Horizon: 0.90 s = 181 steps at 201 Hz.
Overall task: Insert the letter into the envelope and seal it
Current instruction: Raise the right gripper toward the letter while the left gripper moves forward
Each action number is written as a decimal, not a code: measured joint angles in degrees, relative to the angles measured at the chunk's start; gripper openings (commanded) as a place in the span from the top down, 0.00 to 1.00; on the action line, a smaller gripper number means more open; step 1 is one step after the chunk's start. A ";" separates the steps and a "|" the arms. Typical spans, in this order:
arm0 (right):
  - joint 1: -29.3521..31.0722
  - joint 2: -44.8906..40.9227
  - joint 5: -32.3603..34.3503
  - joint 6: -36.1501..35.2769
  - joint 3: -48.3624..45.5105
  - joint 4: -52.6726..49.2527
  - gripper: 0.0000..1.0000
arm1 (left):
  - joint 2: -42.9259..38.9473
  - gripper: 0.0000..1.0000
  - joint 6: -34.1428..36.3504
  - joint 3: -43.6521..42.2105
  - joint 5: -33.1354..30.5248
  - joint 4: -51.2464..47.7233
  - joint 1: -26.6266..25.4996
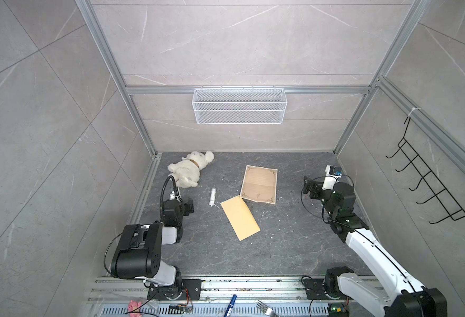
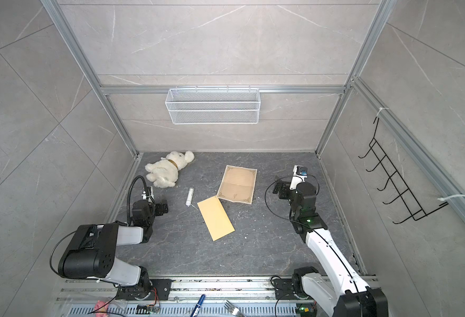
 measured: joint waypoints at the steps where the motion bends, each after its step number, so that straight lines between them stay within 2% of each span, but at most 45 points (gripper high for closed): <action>1: 0.00 -0.09 -0.13 0.11 0.13 -0.20 0.01 | -0.02 0.00 0.00 0.00 -0.02 0.00 0.00; 71: 0.00 -7.41 -6.12 7.23 2.27 -12.61 0.01 | 0.00 0.00 0.00 0.00 -0.02 0.00 0.11; 154: 0.00 -11.76 -9.88 9.42 2.34 -19.69 0.01 | -0.15 0.00 0.00 0.00 -0.04 -0.13 0.31; 181: 0.00 -11.76 -11.67 9.40 2.73 -21.92 0.01 | -6.93 0.00 -0.68 0.04 -0.63 -6.32 0.22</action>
